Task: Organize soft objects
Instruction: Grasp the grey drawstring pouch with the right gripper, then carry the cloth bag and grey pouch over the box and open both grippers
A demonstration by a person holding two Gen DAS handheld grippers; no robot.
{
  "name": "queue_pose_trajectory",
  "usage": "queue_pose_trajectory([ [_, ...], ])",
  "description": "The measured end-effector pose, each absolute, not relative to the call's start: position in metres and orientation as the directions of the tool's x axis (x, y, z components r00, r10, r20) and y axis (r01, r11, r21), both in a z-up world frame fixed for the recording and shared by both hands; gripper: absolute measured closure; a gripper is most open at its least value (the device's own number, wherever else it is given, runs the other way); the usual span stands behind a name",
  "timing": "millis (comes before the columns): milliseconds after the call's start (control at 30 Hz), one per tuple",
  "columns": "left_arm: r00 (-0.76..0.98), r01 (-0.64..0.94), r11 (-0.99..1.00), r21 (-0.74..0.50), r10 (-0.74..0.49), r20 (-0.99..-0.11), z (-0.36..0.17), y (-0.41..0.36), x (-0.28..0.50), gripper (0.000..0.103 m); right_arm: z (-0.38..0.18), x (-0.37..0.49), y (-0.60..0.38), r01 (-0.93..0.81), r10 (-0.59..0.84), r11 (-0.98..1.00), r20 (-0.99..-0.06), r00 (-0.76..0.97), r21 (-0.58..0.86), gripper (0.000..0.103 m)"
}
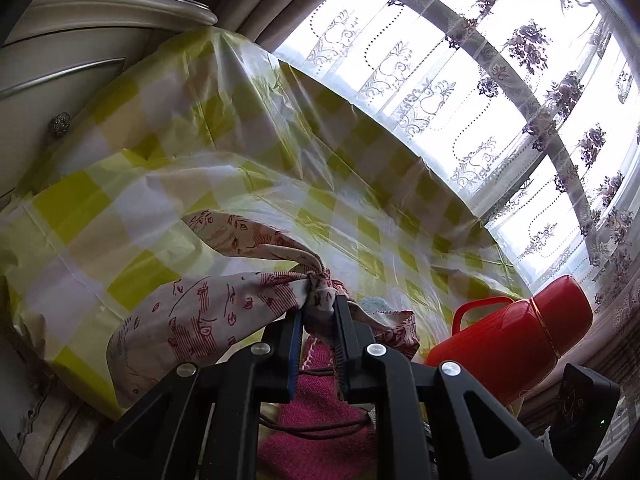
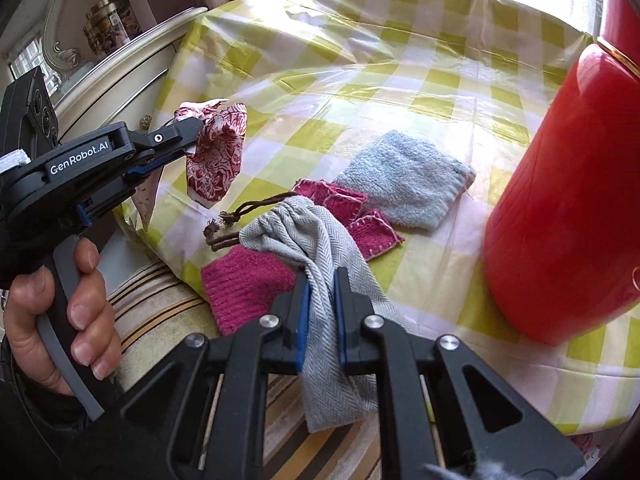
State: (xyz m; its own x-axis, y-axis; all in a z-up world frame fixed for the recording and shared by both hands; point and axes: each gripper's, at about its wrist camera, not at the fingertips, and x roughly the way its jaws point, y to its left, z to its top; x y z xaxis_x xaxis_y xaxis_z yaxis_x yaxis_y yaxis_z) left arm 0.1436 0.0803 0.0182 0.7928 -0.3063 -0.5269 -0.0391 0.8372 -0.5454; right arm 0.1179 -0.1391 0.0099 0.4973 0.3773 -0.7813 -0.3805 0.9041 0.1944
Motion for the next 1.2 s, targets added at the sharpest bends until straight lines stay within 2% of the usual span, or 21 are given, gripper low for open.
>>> queue_pose_trajectory([
  [433, 0.767, 0.060, 0.854, -0.517, -0.371, -0.524, 0.034, 0.041, 0.115, 0.087, 0.021, 0.078, -0.202, -0.252, 0.316, 0.945, -0.767, 0.559, 0.206, 0.089],
  [800, 0.715, 0.184, 0.851, -0.491, -0.459, -0.527, 0.046, -0.013, 0.095, 0.087, 0.032, 0.048, -0.248, -0.116, 0.162, 0.987, -0.776, 0.610, 0.115, 0.089],
  [1200, 0.616, 0.348, 0.808, -0.475, -0.579, -0.533, 0.058, -0.088, 0.072, 0.087, 0.044, 0.005, -0.323, 0.032, 0.068, 0.993, -0.755, 0.652, 0.118, 0.089],
])
